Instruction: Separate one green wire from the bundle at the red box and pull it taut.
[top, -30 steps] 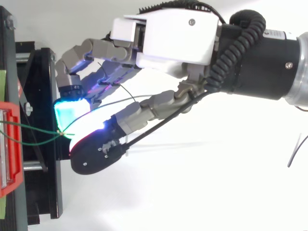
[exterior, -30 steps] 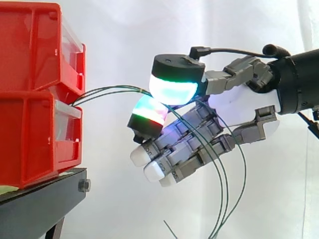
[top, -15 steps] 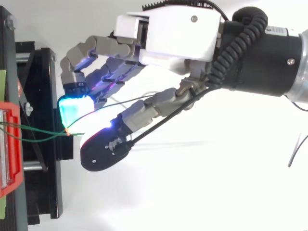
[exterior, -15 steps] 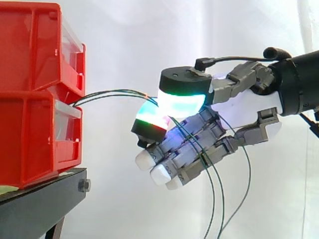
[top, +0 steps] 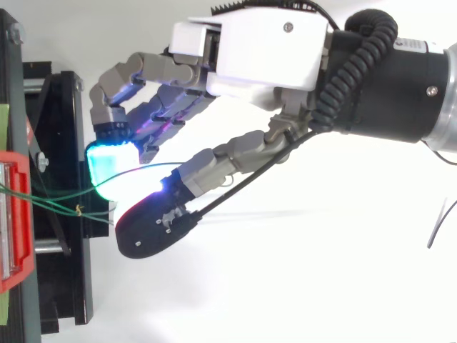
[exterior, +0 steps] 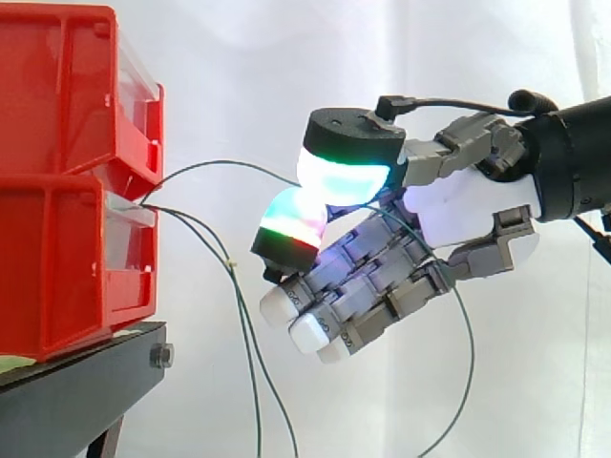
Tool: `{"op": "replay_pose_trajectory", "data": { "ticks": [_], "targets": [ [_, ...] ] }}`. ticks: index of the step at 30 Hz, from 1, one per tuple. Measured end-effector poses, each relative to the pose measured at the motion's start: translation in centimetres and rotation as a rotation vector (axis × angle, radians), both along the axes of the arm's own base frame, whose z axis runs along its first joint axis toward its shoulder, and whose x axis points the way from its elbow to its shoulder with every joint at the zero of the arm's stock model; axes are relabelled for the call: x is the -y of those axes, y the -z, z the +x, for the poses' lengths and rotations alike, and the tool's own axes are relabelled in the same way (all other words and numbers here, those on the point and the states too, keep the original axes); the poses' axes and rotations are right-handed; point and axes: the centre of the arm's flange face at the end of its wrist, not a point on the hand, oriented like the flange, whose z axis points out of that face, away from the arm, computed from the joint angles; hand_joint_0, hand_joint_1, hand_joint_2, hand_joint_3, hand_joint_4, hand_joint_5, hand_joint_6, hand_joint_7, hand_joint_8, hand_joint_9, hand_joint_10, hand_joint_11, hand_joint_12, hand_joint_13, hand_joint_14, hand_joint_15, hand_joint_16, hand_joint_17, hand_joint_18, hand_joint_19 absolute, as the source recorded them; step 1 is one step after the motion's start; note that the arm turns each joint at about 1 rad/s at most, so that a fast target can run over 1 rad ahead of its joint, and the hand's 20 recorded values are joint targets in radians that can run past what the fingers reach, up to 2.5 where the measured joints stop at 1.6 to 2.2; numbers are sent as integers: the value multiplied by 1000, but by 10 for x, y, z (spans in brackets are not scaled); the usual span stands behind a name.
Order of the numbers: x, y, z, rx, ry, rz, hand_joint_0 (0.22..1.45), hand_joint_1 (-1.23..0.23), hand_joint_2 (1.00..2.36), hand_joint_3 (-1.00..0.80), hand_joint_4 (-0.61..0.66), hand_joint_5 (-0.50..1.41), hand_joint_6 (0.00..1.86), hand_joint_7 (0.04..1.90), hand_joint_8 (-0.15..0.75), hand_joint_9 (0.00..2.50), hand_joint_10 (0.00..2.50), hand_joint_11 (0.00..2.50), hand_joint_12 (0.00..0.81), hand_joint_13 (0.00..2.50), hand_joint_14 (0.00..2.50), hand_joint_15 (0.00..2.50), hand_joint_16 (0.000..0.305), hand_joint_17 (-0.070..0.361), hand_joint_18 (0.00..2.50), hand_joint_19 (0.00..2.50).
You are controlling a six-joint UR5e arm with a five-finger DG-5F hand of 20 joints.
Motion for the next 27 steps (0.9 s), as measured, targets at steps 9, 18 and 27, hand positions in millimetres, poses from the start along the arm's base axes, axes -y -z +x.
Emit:
{"op": "replay_pose_trajectory", "data": {
  "ticks": [9, 18, 27],
  "targets": [
    [0, 0, 0, 1, 0, 0, 490, -675, 1000, -500, 251, -162, 715, 1166, 337, 760, 6, 247, 426, 737, 7, 244, 50, 112, 592, 363],
    [-1, -2, 0, 3, -1, 0, 473, -628, 1000, -500, 265, -150, 672, 1209, 348, 766, 6, 244, 436, 730, 7, 247, 52, 117, 586, 378],
    [0, -3, 0, 4, 0, 0, 608, -686, 1007, -409, 213, -157, 719, 1248, 326, 767, 7, 249, 401, 709, 8, 252, 46, 103, 547, 393]
  ]
}}
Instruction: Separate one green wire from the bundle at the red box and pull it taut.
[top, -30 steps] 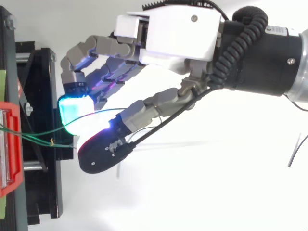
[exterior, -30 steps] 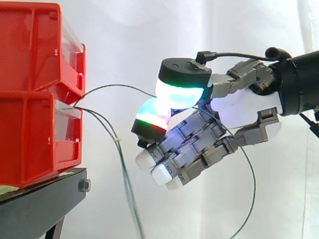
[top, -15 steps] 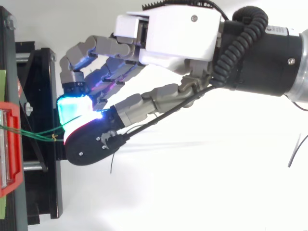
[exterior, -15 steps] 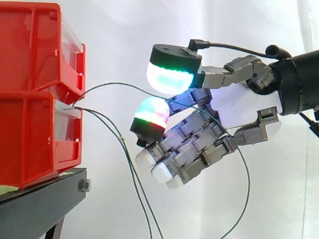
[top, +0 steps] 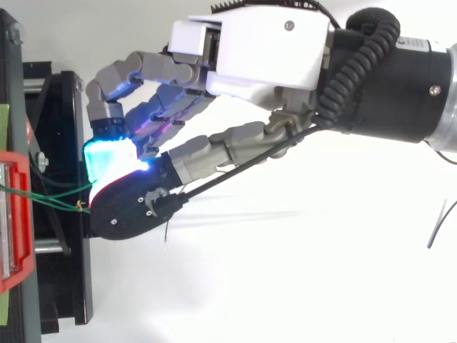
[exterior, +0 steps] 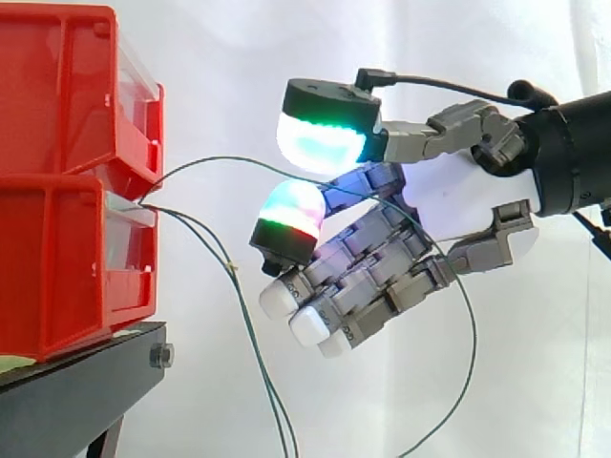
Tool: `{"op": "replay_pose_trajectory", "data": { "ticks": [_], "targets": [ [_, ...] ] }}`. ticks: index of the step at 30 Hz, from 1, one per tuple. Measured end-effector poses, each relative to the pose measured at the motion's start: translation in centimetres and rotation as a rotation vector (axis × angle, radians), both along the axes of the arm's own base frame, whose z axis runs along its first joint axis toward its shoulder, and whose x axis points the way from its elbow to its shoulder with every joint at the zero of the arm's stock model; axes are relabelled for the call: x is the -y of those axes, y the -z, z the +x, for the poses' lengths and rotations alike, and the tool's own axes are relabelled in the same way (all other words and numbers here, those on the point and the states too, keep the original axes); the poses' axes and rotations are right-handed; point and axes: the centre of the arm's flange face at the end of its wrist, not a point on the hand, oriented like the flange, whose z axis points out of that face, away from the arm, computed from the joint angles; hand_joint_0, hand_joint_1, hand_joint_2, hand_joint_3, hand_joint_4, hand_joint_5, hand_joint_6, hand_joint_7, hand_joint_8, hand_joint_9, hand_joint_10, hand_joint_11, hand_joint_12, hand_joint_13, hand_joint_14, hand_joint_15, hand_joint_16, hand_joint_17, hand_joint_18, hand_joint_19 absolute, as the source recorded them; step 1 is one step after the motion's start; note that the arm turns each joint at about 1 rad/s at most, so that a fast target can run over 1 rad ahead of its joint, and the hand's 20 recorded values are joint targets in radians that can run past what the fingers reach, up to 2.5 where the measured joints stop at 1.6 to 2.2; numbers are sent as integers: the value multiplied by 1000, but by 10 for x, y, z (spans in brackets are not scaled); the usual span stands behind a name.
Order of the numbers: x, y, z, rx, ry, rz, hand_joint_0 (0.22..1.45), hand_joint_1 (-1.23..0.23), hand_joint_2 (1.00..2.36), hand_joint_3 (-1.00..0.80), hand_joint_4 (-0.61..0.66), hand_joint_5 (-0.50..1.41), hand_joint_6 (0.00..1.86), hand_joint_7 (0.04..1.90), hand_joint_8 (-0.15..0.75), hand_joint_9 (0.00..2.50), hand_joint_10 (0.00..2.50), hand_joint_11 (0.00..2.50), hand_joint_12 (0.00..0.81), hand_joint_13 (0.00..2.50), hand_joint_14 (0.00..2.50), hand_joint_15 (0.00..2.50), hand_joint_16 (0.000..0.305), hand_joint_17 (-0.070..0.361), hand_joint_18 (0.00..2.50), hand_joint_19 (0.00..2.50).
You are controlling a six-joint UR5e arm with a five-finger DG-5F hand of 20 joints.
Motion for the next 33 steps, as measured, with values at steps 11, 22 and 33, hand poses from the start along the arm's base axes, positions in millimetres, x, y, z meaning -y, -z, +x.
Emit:
{"op": "replay_pose_trajectory", "data": {
  "ticks": [11, 22, 33],
  "targets": [
    [0, -5, -2, -2, 0, -1, 615, -753, 1017, -231, 158, -181, 807, 1204, 321, 755, 7, 261, 398, 707, 8, 243, 46, 104, 551, 384],
    [2, -8, -5, -15, 1, -4, 480, -588, 1000, -500, 239, -147, 674, 1225, 340, 762, 6, 243, 433, 708, 7, 245, 54, 121, 560, 394],
    [2, -10, -7, -20, 1, -4, 607, -661, 1012, -326, 185, -153, 704, 1292, 324, 764, 7, 244, 405, 693, 8, 252, 49, 109, 520, 407]
  ]
}}
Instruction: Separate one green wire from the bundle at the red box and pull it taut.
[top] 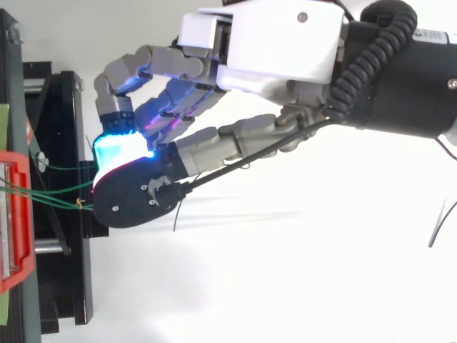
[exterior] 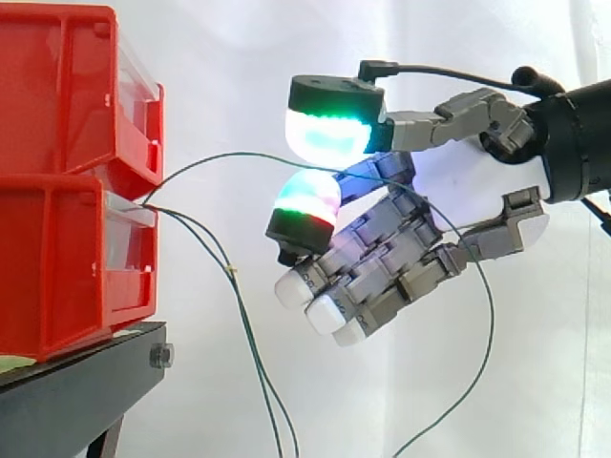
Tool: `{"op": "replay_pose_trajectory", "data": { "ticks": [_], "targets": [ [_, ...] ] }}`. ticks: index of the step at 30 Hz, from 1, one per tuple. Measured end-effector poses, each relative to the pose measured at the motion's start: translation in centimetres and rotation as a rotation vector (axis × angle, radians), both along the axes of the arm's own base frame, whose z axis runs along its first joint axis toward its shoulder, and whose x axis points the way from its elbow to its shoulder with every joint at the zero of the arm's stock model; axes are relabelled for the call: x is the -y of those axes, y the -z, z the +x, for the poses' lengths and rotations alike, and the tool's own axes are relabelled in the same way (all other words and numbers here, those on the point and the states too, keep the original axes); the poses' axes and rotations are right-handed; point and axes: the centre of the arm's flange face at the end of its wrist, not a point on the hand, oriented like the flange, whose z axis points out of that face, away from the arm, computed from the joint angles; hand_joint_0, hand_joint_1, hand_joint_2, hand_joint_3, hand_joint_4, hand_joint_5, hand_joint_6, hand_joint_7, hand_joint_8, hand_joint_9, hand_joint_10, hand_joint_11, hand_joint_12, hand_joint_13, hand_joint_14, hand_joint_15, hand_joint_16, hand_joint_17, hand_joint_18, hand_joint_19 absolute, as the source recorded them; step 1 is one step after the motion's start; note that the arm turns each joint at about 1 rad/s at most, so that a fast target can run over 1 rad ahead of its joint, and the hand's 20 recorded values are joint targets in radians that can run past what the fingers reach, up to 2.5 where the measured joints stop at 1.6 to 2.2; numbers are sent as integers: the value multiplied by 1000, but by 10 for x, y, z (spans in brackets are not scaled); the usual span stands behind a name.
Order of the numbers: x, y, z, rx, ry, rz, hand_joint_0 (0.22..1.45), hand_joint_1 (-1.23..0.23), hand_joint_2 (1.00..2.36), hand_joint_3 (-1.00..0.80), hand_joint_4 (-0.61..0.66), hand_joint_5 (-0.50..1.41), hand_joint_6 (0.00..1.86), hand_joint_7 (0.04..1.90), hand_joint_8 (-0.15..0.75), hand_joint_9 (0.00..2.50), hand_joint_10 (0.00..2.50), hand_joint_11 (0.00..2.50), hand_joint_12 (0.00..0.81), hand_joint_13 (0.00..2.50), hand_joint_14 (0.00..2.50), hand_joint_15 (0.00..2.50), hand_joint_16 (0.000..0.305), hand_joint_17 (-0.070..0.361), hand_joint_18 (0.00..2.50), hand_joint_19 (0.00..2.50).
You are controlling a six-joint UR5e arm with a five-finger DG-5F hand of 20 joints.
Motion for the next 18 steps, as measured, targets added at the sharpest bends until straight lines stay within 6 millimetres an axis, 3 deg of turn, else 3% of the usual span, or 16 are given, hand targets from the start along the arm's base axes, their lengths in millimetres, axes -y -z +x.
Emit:
{"op": "replay_pose_trajectory", "data": {
  "ticks": [10, 12, 14, 18],
  "targets": [
    [0, -1, 0, 1, 1, -1, 612, -735, 1018, -184, 165, -180, 798, 1234, 322, 757, 7, 248, 403, 694, 8, 250, 49, 109, 526, 397],
    [1, -2, -1, 0, 2, -1, 597, -755, 1014, -279, 184, -182, 800, 1209, 320, 757, 7, 248, 402, 694, 8, 251, 49, 110, 525, 395],
    [2, -2, -1, -2, 2, -1, 554, -705, 1000, -500, 187, -172, 757, 1201, 319, 758, 7, 253, 407, 697, 8, 256, 50, 113, 528, 398],
    [2, -1, -2, -5, 3, -1, 513, -585, 1000, -500, 221, -150, 690, 1226, 336, 768, 6, 235, 421, 700, 8, 255, 53, 119, 538, 405]
  ]
}}
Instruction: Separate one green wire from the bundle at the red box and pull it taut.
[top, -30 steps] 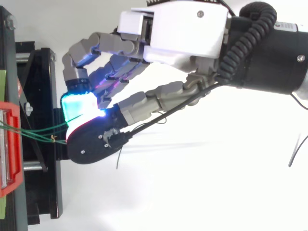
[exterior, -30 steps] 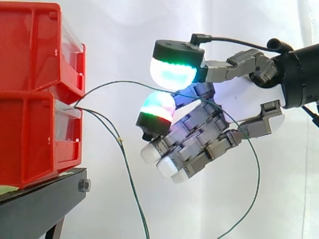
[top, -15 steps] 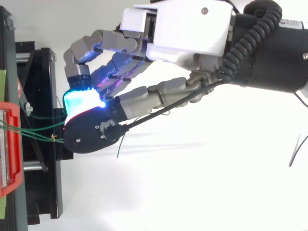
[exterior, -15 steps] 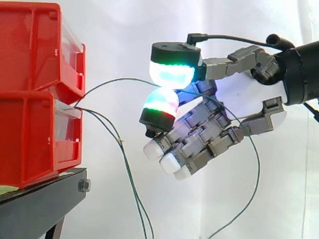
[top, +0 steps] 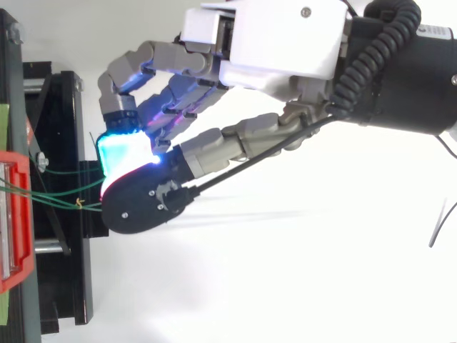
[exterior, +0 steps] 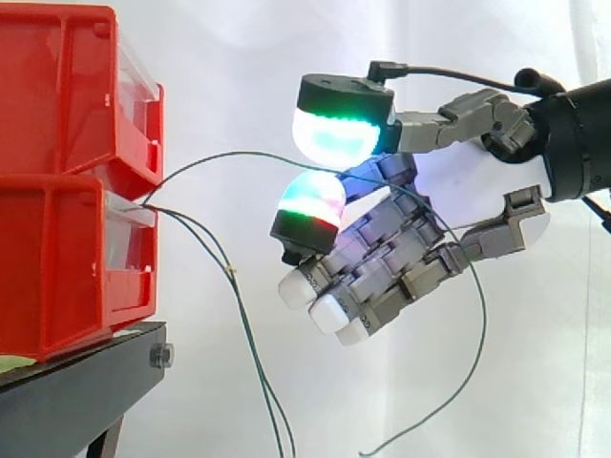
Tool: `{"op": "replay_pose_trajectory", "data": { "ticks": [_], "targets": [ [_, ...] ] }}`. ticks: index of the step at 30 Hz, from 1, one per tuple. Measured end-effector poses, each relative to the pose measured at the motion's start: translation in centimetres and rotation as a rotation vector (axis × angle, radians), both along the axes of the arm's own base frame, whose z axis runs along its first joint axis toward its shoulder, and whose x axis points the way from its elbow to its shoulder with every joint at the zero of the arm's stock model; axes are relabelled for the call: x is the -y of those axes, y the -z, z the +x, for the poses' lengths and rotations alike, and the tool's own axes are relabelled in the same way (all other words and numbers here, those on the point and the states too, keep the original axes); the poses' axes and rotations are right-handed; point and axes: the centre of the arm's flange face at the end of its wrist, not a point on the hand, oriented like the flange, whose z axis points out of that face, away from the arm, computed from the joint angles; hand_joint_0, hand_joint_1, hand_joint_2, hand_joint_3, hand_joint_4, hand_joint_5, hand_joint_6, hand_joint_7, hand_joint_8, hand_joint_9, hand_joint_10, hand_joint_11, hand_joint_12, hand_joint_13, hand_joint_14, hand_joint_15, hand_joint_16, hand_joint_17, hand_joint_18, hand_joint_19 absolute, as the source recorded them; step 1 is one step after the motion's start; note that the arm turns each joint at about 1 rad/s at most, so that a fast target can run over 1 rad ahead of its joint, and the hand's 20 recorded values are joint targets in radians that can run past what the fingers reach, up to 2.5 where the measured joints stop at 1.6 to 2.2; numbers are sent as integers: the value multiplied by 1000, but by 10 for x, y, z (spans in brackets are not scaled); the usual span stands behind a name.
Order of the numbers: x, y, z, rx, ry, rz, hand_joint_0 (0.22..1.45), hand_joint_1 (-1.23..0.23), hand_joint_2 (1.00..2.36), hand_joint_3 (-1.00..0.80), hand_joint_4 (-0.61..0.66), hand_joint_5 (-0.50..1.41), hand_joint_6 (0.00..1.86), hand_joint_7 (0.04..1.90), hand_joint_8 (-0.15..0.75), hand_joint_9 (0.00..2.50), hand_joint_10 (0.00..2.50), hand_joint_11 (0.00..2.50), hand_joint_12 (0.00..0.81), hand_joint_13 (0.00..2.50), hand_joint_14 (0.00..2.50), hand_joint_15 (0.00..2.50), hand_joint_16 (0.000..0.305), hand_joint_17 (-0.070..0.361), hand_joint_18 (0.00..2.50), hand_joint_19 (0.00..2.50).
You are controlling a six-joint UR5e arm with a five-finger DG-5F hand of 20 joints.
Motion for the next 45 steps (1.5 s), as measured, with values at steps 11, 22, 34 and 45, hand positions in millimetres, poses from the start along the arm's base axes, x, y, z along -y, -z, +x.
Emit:
{"op": "replay_pose_trajectory", "data": {
  "ticks": [11, 22, 34, 45],
  "targets": [
    [2, -3, -1, 3, 3, -1, 604, -670, 1013, -239, 187, -148, 687, 1313, 333, 783, 6, 244, 414, 697, 8, 250, 51, 115, 516, 406],
    [3, -9, -2, 8, 0, -17, 617, -747, 1017, -155, 159, -182, 806, 1200, 327, 777, 7, 256, 409, 699, 8, 248, 50, 113, 522, 384],
    [2, -3, -4, -4, -1, -20, 620, -778, 1021, 17, 62, -180, 836, 1257, 335, 790, 7, 269, 414, 695, 8, 240, 52, 117, 543, 359],
    [0, 7, -11, -36, -4, -22, 622, -784, 1022, 37, 52, -179, 845, 1253, 332, 797, 7, 280, 413, 684, 7, 232, 51, 116, 540, 357]
  ]
}}
